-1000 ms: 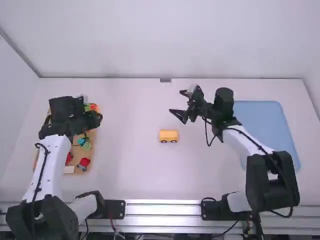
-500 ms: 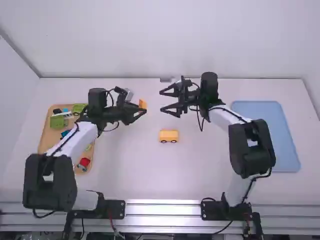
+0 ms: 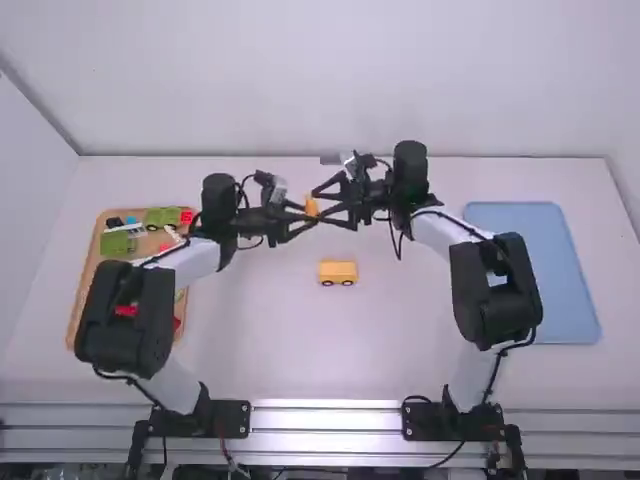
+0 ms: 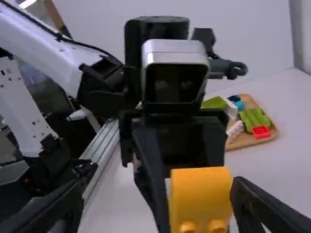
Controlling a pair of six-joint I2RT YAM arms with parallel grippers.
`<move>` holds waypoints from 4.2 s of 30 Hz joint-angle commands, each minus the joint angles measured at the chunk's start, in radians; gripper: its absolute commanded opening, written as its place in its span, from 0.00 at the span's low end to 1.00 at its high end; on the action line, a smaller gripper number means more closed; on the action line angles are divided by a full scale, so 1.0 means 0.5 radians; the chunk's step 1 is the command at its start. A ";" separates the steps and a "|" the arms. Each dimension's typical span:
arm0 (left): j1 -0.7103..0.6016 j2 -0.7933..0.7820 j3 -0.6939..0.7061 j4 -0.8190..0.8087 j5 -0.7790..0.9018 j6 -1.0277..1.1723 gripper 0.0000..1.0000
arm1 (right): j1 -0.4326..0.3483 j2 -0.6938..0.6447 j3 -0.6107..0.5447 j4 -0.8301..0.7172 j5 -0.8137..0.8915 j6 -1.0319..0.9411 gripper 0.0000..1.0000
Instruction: Assemble lego blocks to make yellow taxi
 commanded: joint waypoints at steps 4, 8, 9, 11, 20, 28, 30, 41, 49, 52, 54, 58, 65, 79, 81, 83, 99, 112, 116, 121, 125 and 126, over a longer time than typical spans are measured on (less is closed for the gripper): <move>-0.055 -0.008 -0.003 0.076 0.070 -0.111 0.19 | 0.027 0.018 0.052 -0.001 -0.013 0.034 0.67; -0.055 -0.008 -0.007 0.082 0.071 -0.104 0.18 | 0.027 0.018 0.052 -0.002 -0.018 0.036 0.65; -0.055 -0.008 -0.007 0.082 0.070 -0.104 0.18 | 0.027 0.018 0.052 -0.002 -0.018 0.036 0.63; -0.055 -0.009 -0.007 0.099 0.070 -0.108 0.18 | 0.016 0.018 0.050 -0.006 -0.019 0.037 0.60; -0.053 -0.009 -0.007 0.188 0.071 -0.156 0.16 | -0.002 0.018 0.024 -0.005 -0.078 -0.025 0.46; -0.055 -0.009 -0.007 0.240 0.070 -0.216 0.19 | 0.008 0.018 0.021 -0.001 -0.124 -0.070 0.30; -0.055 -0.009 -0.007 0.239 0.069 -0.217 0.24 | 0.024 0.018 0.022 0.001 -0.121 -0.072 0.24; -0.053 -0.009 -0.008 0.162 -0.070 -0.178 0.99 | -0.021 0.017 0.022 0.200 0.091 0.043 0.13; -0.055 -0.009 -0.008 -0.603 -1.038 -0.031 0.99 | -0.204 -0.072 0.022 -0.194 0.911 -0.066 0.09; -0.056 -0.009 -0.008 -0.755 -1.308 -0.053 0.99 | -0.201 -0.172 0.022 -0.557 1.302 -0.269 0.09; -0.055 -0.009 -0.008 -0.810 -1.424 -0.053 0.99 | -0.159 -0.274 0.022 -0.850 1.672 -0.435 0.12; -0.053 -0.072 -0.008 -0.838 -1.591 -0.046 0.99 | -0.066 -0.397 0.045 -1.249 2.161 -0.614 0.14; -0.059 -0.534 -0.008 -1.129 -2.251 -0.053 0.99 | 0.092 -0.406 0.133 -1.937 2.644 -0.691 0.13; -0.040 -1.570 -0.120 -1.646 -2.715 -0.056 0.99 | 0.350 -0.405 0.150 -2.109 2.604 -0.924 0.08; -0.048 -1.702 -0.263 -1.550 -2.776 -0.042 0.99 | 0.408 -0.379 0.206 -2.107 2.526 -1.003 0.07; -0.056 -1.823 -0.427 -1.427 -2.853 -0.042 0.99 | 0.462 -0.315 0.294 -2.138 2.512 -1.077 0.06; -0.026 -2.504 -0.816 -1.507 -3.133 -0.043 0.99 | 0.936 0.726 1.528 -3.141 2.670 -1.748 0.06; -0.042 -2.504 -0.816 -1.547 -3.130 -0.043 0.99 | 1.049 1.032 1.671 -3.234 2.881 -1.761 0.07; -0.040 -2.504 -0.820 -1.549 -3.131 -0.044 0.99 | 1.049 1.034 1.671 -3.241 2.812 -1.778 0.10; -0.038 -2.504 -0.820 -1.566 -3.132 -0.044 0.99 | 1.049 1.034 1.671 -3.236 2.812 -1.775 0.34; -0.031 -2.504 -0.820 -1.565 -3.132 -0.043 0.99 | 1.049 1.034 1.672 -3.236 2.811 -1.766 0.65; -0.040 -2.504 -0.820 -1.559 -3.133 -0.044 0.99 | 1.051 1.034 1.672 -3.234 2.804 -1.769 0.71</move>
